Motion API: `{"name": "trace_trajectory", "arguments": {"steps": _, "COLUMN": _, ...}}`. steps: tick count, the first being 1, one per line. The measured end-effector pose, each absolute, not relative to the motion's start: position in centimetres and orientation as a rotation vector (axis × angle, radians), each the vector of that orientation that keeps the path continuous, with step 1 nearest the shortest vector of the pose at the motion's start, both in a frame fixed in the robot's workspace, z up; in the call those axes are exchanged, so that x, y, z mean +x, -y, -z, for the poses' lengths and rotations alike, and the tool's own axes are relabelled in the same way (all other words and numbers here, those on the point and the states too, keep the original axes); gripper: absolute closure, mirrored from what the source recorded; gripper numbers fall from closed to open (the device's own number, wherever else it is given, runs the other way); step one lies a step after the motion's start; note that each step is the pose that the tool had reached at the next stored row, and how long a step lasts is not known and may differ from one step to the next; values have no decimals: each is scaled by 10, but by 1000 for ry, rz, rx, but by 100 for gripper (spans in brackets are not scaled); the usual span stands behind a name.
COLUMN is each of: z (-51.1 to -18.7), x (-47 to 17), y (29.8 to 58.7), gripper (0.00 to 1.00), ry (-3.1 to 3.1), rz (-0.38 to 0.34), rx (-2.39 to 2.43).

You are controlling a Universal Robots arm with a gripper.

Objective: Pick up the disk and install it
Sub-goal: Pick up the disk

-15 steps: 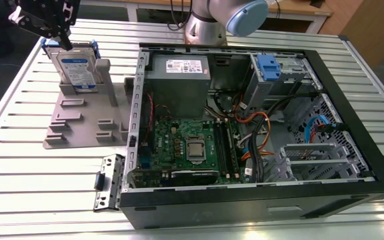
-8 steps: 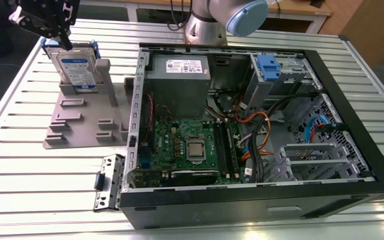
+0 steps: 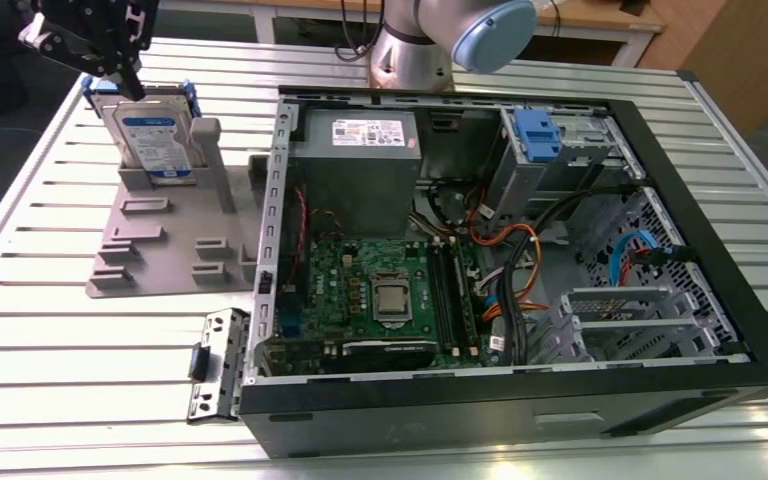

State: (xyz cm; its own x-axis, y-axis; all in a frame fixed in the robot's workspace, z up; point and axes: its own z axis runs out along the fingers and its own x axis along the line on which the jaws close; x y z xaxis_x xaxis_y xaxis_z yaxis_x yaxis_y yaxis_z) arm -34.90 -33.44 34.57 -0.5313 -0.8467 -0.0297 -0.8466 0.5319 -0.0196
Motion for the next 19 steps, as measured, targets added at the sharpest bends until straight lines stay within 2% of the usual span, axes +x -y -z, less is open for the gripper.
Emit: {"name": "trace_trajectory", "arguments": {"steps": 19, "z": -346, "x": -349, "y": 334, "gripper": 90, "ry": -2671, "rz": 3, "rx": -1585}}
